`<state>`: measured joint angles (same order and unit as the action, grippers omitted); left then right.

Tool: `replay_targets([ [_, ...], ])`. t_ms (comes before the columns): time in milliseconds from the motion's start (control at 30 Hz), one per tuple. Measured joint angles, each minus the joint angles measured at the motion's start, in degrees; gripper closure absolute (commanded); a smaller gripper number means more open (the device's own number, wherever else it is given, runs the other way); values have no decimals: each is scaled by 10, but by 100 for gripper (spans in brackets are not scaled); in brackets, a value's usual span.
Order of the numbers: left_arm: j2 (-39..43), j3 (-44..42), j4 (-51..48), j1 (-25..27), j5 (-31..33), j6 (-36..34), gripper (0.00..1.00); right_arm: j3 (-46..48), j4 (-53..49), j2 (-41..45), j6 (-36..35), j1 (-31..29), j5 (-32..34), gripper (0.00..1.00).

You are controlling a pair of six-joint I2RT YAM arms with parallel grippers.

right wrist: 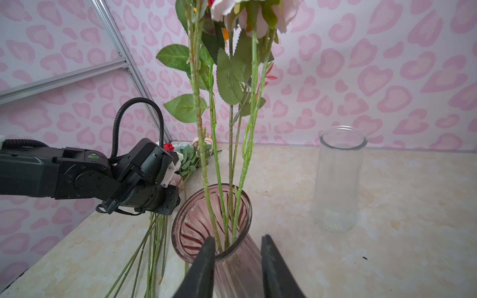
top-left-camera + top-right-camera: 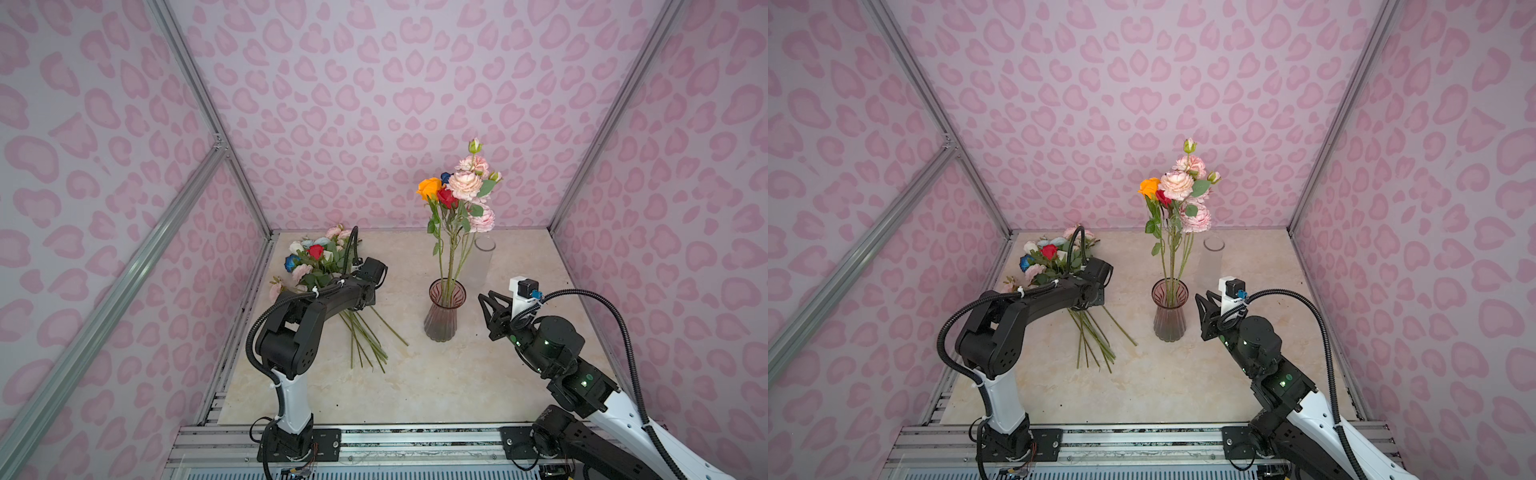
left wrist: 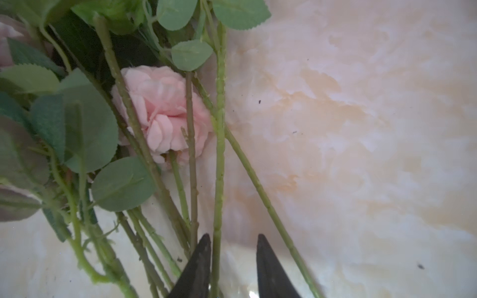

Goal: Arrange the flowers into the vase
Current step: 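Close the left gripper on another pink rose stem in the pile, then lift the pink rose upright with the left gripper toward the right gripper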

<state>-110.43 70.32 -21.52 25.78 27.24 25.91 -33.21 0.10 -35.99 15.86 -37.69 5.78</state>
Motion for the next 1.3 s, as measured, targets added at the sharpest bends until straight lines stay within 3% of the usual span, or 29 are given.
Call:
replay_targets([
  [100,-2,-2,-7,-2,0,2,73,0,0,0,0,1,-1,68],
  [200,-2,-5,-7,-2,-5,5,87,0,0,-4,0,3,-2,68],
  [300,4,-16,-4,-1,-21,5,94,0,0,-4,0,3,-3,68],
  [767,174,-57,73,22,-141,8,97,-22,0,-3,15,3,-13,70],
  [1000,359,-184,210,46,-212,-3,97,-57,-11,-2,15,3,-19,68],
  [1300,605,-318,370,110,-206,-54,97,-144,-17,-36,17,-25,-97,63],
])
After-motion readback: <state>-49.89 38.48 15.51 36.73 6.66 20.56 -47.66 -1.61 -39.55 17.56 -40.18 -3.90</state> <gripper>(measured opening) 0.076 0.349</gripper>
